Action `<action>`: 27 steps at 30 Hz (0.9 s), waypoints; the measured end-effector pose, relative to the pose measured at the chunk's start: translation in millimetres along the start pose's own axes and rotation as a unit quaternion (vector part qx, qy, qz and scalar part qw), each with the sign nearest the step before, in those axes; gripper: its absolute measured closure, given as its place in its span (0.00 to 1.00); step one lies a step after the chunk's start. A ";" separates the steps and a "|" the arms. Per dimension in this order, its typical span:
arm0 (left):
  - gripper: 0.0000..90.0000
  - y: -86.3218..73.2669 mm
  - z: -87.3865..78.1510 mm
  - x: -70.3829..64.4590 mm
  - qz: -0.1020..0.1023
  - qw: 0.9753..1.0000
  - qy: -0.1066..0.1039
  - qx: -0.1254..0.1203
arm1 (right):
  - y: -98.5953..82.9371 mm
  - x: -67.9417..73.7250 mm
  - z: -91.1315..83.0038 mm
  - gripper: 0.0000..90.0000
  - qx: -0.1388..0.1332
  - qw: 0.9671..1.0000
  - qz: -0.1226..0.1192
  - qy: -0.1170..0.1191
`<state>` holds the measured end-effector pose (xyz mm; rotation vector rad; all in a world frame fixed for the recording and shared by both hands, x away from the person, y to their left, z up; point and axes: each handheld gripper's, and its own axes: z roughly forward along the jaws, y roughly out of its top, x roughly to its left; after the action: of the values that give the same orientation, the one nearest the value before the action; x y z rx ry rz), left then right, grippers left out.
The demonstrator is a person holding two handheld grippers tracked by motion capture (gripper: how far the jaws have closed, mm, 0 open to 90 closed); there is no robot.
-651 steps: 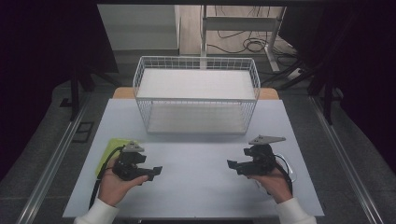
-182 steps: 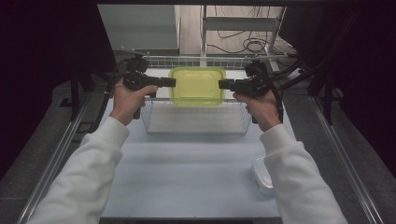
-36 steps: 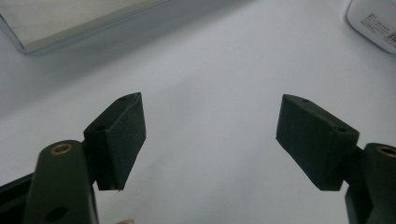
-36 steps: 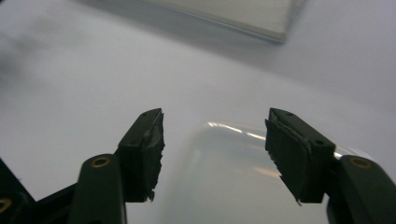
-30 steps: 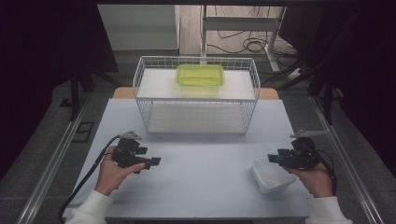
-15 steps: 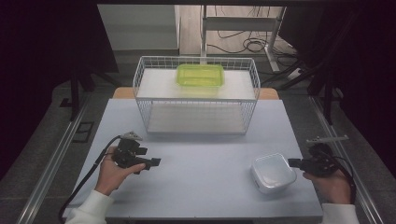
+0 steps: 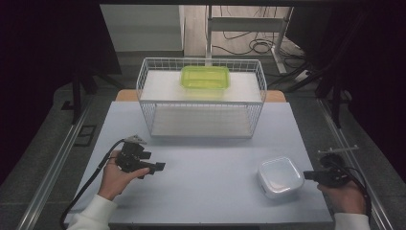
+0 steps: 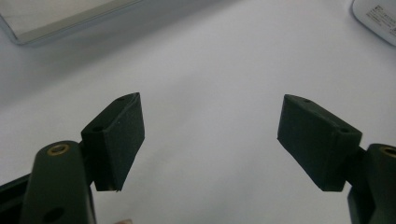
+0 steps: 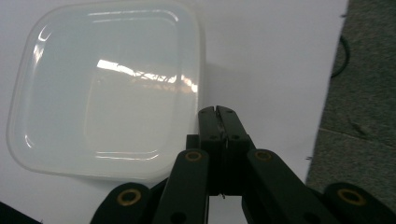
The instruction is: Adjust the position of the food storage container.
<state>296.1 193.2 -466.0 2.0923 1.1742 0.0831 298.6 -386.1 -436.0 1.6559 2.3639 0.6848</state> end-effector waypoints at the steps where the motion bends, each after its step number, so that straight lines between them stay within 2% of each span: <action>1: 0.24 -0.1 0.0 0.0 0.000 1.000 0.000 0.000 | 0.5 2.0 3.9 0.99 0.011 1.000 -0.002 -0.006; 5: 0.24 -0.3 -1.6 0.3 0.001 1.000 0.001 -0.001 | 0.9 3.9 5.3 0.99 0.018 1.000 -0.003 -0.009; 13: 0.24 -0.8 -0.6 0.6 -0.003 1.000 -0.004 -0.001 | 4.2 22.2 11.7 0.99 0.026 0.999 -0.019 0.019; 18: 0.24 -0.9 0.1 0.6 -0.001 1.000 -0.004 0.002 | 7.5 31.9 15.4 0.99 0.028 0.999 -0.030 0.022; 23: 0.24 -0.8 -1.2 0.6 -0.004 1.000 -0.006 -0.001 | 9.9 40.3 20.0 0.99 0.029 0.998 -0.042 0.036; 27: 0.24 -0.6 -1.6 0.9 -0.004 1.000 -0.008 -0.002 | 11.9 47.9 22.7 0.99 0.034 0.997 -0.053 0.035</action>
<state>295.6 195.0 -465.4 2.0808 1.1708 0.0644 300.1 -332.6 -445.0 1.5434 2.5290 0.6619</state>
